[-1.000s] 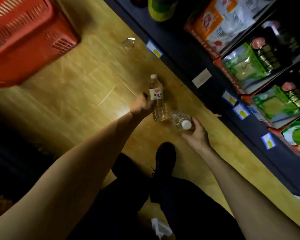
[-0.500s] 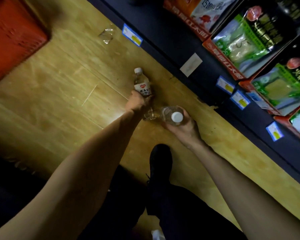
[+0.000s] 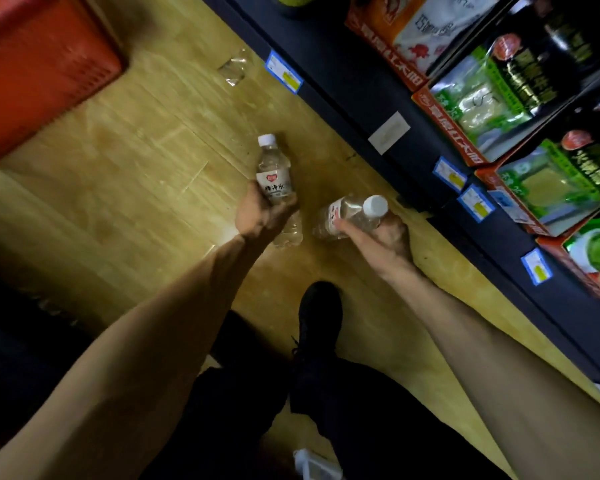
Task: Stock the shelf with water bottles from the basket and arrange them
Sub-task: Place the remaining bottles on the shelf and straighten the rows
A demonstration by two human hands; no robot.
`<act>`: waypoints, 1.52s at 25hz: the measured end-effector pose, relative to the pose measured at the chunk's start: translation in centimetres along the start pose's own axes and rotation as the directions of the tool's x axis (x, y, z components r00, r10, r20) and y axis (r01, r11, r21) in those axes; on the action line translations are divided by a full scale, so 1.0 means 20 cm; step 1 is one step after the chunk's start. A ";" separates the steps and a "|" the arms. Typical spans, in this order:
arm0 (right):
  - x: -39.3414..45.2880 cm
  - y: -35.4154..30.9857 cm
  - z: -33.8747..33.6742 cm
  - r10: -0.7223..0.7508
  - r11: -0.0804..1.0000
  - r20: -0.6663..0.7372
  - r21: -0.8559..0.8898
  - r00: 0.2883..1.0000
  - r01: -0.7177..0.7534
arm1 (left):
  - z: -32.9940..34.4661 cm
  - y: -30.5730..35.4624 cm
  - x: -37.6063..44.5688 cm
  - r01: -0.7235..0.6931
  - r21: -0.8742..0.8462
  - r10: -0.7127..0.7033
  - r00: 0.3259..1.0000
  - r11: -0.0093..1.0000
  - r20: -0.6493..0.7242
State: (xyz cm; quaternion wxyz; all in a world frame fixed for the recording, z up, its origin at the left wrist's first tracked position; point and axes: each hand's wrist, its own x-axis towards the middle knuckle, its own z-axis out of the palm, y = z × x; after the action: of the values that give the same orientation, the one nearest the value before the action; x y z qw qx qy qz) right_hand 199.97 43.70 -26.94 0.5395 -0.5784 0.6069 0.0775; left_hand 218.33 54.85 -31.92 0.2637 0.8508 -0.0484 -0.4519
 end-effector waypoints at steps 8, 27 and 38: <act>-0.45 -0.74 -0.06 -0.164 0.972 0.086 -0.156 0.983 0.176 | -0.71 0.32 -0.56 -0.077 -0.097 0.064 0.990 0.992 -0.126; -1.96 -2.72 -0.68 -0.544 0.819 0.103 0.277 0.832 0.502 | -2.50 1.72 -2.24 -0.472 0.025 0.411 0.738 0.881 -0.535; -2.51 -3.39 -1.15 -0.599 0.684 0.066 0.561 0.798 0.467 | -2.79 2.34 -2.74 -0.667 -0.010 0.548 0.620 0.745 -0.562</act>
State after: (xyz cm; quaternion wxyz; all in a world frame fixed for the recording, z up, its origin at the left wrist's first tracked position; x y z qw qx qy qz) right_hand 227.69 36.68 55.67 0.7432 -0.5494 0.3369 -0.1798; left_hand 237.85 54.89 57.11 0.4955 0.8380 -0.2111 -0.0873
